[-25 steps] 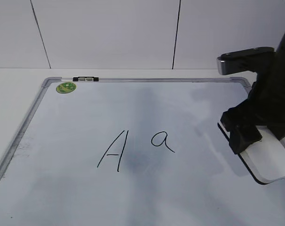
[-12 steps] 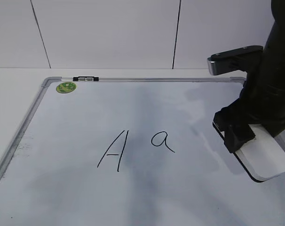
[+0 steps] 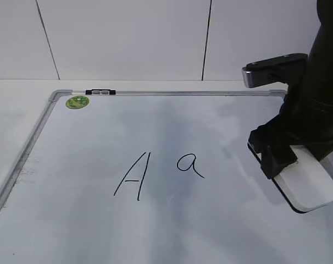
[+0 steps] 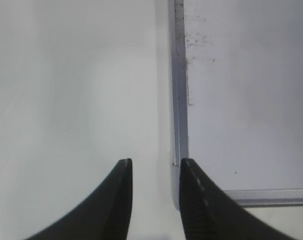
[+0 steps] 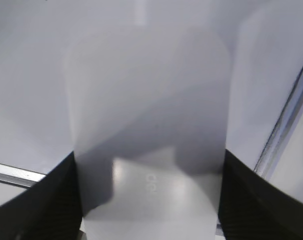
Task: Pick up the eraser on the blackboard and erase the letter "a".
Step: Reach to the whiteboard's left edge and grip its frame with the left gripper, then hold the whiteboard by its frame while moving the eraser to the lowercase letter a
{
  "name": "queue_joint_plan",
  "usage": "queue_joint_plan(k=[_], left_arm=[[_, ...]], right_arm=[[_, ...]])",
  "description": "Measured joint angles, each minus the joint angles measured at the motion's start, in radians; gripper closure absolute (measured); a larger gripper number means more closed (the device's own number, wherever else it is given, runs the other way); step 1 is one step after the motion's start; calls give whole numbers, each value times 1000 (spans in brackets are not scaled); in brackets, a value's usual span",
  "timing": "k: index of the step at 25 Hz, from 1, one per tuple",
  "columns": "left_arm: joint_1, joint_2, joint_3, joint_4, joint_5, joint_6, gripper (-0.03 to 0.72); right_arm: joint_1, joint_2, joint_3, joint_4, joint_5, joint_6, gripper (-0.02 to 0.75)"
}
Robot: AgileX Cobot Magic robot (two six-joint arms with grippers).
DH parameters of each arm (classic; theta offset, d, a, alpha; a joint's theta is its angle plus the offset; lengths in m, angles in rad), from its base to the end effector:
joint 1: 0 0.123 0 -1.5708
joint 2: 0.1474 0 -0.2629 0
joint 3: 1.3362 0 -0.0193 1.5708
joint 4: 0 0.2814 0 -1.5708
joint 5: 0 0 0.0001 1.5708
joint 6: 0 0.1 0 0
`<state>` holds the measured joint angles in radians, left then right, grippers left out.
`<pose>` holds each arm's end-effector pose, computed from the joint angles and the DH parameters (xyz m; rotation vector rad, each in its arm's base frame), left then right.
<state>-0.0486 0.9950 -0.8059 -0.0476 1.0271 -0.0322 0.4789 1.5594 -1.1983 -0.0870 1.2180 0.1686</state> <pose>0.2149 -0.0145 0.2624 0.0012 2.7008 -0.0869 0.2875 0.1401 0.2266 -0.5100 2.9964 -0.0813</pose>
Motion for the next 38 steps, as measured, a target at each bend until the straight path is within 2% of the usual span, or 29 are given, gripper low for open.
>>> queue_joint_plan(k=[8,13,24,30,38], left_arm=[[-1,348,-190,-1,-87,0,443],[-1,509,-249,-20,-140,0,445],[-1,743,-273,-44,-217,0,447],[-1,805,-299,-100,-240,54,453],[-2,841,-333,-111,-240,62,454]], right_arm=[[0,2,0,26,-17,0,176],[0,2,0,26,-19,0,176],[0,2,0,28,-19,0,176],[0,2,0,28,-19,0,176],[0,2,0,28,-19,0,176]])
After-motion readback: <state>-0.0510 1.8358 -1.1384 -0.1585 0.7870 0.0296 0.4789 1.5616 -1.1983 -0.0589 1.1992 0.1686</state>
